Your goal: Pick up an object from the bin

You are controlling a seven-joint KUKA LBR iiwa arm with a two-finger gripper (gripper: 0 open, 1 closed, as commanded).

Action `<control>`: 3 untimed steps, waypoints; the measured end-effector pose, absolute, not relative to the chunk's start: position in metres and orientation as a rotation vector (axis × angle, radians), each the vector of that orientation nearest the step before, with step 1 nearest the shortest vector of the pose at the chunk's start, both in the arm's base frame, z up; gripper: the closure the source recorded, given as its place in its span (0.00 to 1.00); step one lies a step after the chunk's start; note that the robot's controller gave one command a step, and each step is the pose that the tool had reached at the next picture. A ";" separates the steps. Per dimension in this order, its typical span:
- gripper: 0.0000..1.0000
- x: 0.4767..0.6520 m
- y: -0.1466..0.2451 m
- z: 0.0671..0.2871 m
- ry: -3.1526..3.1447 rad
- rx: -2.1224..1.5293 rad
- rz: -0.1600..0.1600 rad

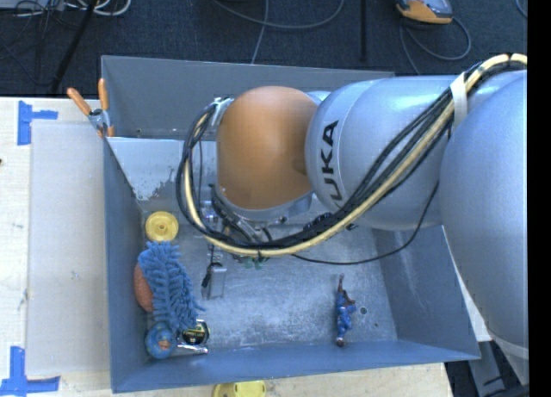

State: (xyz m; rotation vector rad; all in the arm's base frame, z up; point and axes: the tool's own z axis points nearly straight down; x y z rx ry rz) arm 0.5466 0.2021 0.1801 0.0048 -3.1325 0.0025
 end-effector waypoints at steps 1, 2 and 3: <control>0.00 0.548 0.201 0.185 -3.140 -0.003 0.000; 0.00 0.520 0.211 0.133 -3.113 0.457 -0.002; 0.00 0.491 0.224 0.123 -3.089 0.554 0.003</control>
Offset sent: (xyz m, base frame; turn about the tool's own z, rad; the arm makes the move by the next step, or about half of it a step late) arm -0.0620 0.0202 -0.1101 -0.6127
